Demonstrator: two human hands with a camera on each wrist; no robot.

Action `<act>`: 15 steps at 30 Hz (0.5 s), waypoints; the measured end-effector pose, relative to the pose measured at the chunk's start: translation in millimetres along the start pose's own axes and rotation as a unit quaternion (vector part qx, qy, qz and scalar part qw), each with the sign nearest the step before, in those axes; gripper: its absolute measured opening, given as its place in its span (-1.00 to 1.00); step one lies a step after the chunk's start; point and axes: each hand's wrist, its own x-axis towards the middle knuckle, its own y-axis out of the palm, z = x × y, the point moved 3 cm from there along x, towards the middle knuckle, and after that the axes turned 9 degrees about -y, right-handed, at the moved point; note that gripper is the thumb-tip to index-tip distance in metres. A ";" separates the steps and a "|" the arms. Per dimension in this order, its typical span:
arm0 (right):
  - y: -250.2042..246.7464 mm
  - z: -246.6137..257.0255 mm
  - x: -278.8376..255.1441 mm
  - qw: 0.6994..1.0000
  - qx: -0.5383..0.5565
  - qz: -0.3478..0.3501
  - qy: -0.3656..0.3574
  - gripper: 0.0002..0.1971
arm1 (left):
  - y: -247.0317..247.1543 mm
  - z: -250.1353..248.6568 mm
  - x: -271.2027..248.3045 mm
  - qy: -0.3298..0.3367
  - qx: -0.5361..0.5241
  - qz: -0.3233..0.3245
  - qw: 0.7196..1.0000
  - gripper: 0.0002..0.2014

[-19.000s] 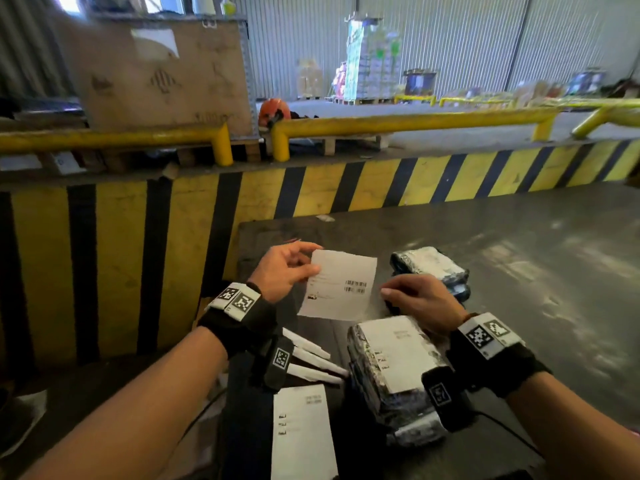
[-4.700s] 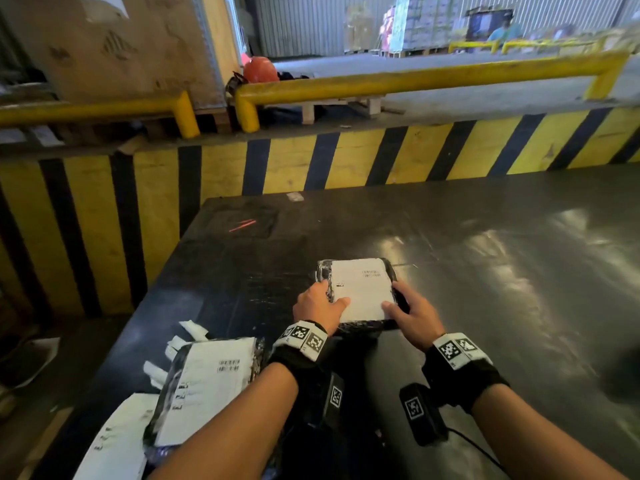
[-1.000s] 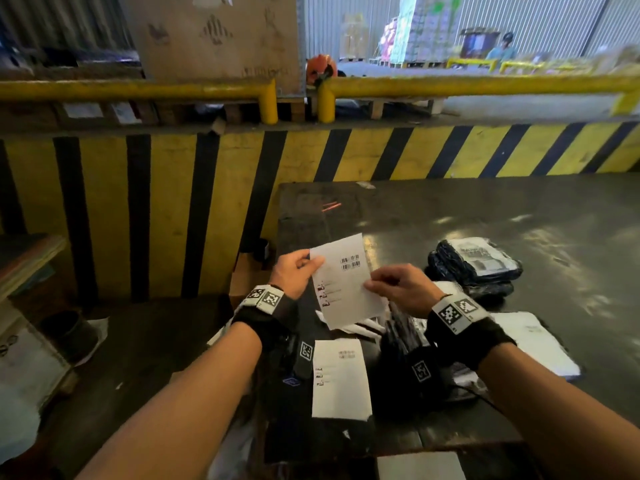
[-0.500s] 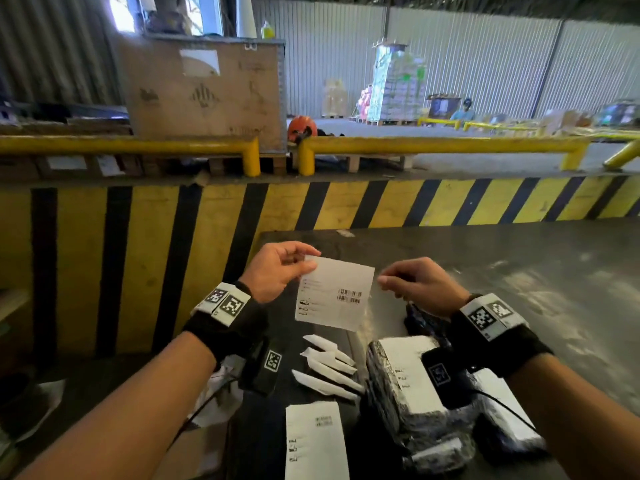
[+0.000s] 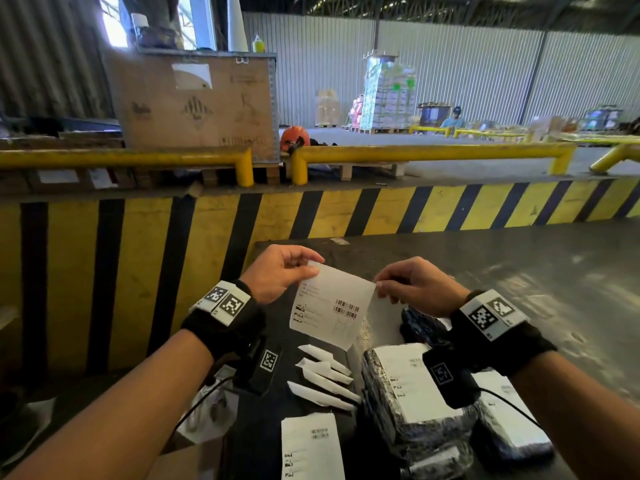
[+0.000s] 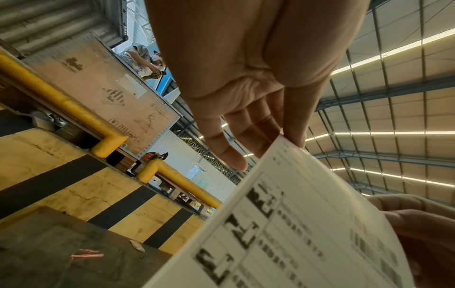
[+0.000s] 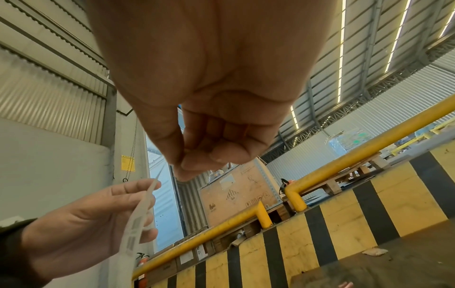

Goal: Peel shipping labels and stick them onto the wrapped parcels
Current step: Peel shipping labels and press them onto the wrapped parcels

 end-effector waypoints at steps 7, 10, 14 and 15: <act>1.1 5.9 -4.9 1.000 0.031 0.005 -0.004 -0.84 | -0.5 1.4 0.4 -0.004 0.018 0.002 1.000 -0.83; 2.6 6.1 -5.9 0.999 0.036 0.007 -0.003 -0.83 | -0.8 2.0 0.6 -0.005 0.022 0.003 1.000 -0.83; 6.1 6.3 -5.9 1.000 0.025 0.012 -0.003 -0.80 | -0.6 2.8 0.0 -0.006 0.034 0.000 0.999 -0.81; 7.1 6.9 -5.8 1.000 0.025 0.012 -0.006 -0.80 | -0.6 2.6 -0.5 -0.005 0.036 -0.001 0.999 -0.81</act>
